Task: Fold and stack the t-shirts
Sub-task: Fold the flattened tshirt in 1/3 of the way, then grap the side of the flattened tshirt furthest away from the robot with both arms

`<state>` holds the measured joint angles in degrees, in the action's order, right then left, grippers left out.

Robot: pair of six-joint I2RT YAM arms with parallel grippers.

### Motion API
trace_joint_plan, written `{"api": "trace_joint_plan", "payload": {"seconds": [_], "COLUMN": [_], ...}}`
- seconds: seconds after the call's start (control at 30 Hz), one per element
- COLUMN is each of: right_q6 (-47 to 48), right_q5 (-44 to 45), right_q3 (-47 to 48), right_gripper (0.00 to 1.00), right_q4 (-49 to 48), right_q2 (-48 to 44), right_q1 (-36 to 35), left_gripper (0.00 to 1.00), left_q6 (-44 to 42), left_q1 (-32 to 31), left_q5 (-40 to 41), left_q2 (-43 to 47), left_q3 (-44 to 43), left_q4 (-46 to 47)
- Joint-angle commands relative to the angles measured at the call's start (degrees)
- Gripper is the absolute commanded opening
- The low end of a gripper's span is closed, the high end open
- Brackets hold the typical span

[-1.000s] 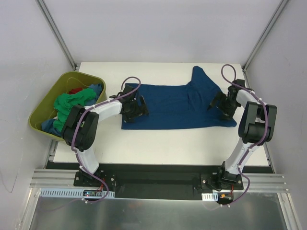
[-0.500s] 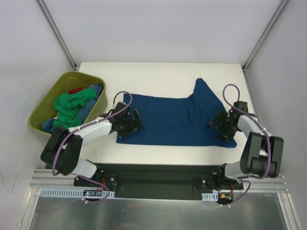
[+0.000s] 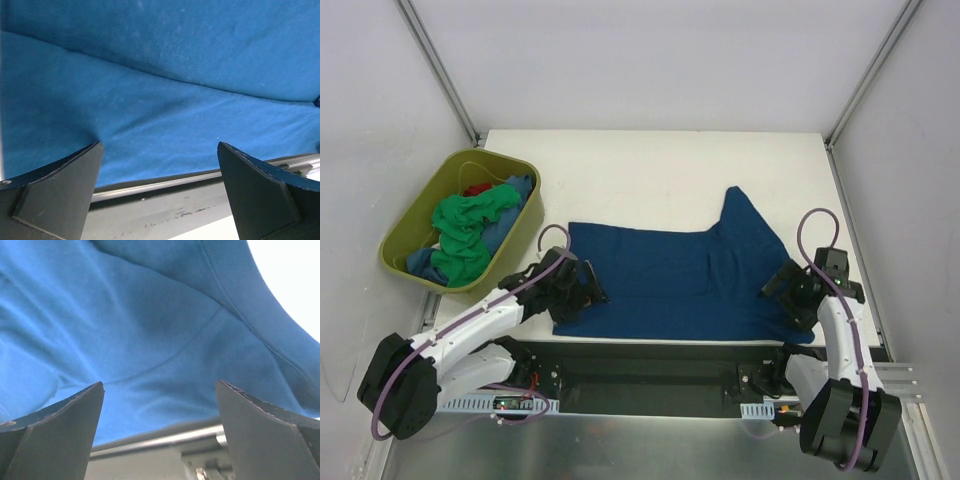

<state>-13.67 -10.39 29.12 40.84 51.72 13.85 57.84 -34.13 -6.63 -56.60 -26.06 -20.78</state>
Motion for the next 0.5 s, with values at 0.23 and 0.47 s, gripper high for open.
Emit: {"api": "trace_joint_plan", "payload": {"seconds": [0.23, 0.47], "right_q6": [11.03, 19.64], "right_q5": [8.01, 13.72], "right_q3": [29.39, 52.06], "right_gripper": [0.97, 0.97], "right_q4": [6.01, 5.30], "right_q2": [6.09, 31.83], "right_q1": [-4.69, -14.98], "left_gripper": [0.99, 0.95], "left_q6": [-15.64, -19.08], "left_q1": [7.39, 14.97], "left_q5": [14.81, 20.23], "left_q2": [-17.73, -40.23], "left_q3": [-33.68, -58.26], "left_q4": [-13.50, -21.13]}}
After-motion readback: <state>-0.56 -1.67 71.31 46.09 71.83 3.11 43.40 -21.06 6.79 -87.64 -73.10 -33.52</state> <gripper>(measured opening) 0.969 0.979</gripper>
